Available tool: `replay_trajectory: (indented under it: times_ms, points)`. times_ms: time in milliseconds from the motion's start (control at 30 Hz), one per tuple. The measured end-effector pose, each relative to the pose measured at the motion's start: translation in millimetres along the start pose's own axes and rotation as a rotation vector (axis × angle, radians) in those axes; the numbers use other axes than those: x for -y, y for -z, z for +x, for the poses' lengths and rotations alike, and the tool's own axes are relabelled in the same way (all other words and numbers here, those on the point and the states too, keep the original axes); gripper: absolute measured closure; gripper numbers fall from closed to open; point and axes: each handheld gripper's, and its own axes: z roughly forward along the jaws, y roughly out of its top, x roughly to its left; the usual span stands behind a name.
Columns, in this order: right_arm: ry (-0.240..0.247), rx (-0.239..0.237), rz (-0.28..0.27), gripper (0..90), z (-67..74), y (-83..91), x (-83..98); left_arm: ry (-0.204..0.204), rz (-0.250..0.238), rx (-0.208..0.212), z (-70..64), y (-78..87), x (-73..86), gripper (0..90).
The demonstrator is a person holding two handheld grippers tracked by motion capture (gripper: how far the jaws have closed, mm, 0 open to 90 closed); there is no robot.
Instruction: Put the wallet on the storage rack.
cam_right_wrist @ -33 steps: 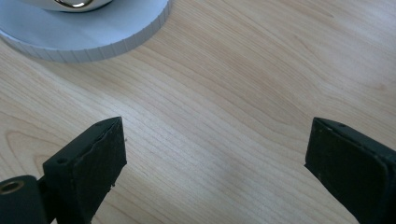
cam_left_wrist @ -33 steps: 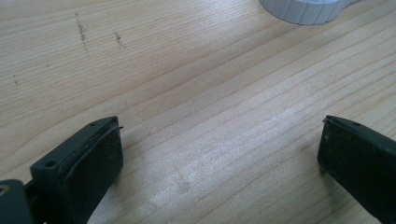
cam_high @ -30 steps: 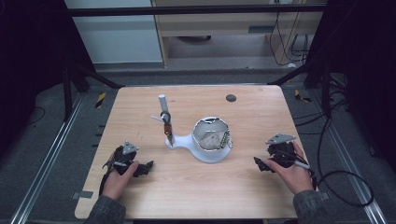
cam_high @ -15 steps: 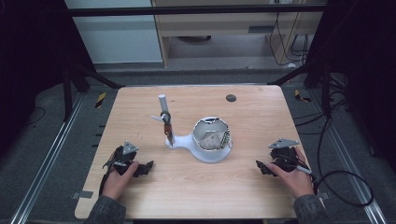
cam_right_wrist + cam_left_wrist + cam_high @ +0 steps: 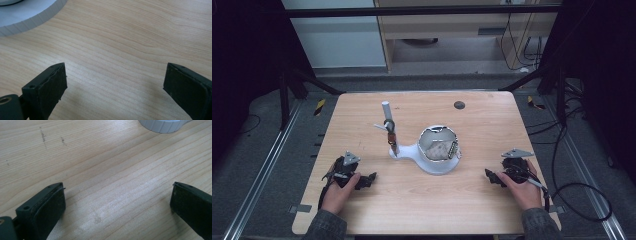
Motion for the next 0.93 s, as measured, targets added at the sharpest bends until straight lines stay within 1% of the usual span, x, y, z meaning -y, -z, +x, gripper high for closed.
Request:
replay_trajectory:
  times_ms: [33,67,100,167,267,333,367,433,700,800,933]
  points:
    - [-0.002,0.005,-0.001,4.9,-0.7,-1.8,0.3,0.000,0.000,0.000,0.0,0.0,0.0,0.0]
    - [-0.019,0.002,0.000,4.9,-0.1,-2.9,0.4,0.000,0.000,0.000,0.0,0.0,0.0,0.0]
    - [-0.019,0.002,0.000,4.9,-0.1,-2.9,0.4,0.000,0.000,0.000,0.0,0.0,0.0,0.0]
    - [-0.035,0.009,-0.006,4.9,-0.8,-7.9,1.6,-0.001,0.000,0.001,0.0,0.0,0.0,0.0]
    - [-0.051,0.032,-0.006,4.4,0.5,-13.6,2.9,0.000,0.000,0.000,0.0,0.0,0.0,0.0]
    - [-0.043,0.051,-0.011,4.2,2.4,-15.5,3.3,-0.001,0.000,0.000,0.0,0.0,0.0,0.0]
    - [-0.052,0.051,-0.014,4.2,3.2,-15.9,3.0,-0.001,0.001,0.001,0.0,0.0,0.0,0.0]
    - [-0.048,0.074,-0.017,3.2,3.6,-17.7,2.7,-0.001,0.001,0.001,0.1,0.0,0.0,0.0]
    - [-0.063,0.094,-0.017,1.3,5.8,-20.4,1.5,0.002,-0.002,0.001,-0.2,-0.3,-0.2,0.0]
    - [-0.073,0.096,-0.018,1.3,6.9,-19.9,1.7,0.002,-0.002,0.000,-0.5,-0.5,-0.4,0.0]
    - [-0.072,0.096,-0.017,1.3,6.7,-19.9,1.6,0.001,-0.001,0.003,-0.5,-0.9,-0.9,0.0]
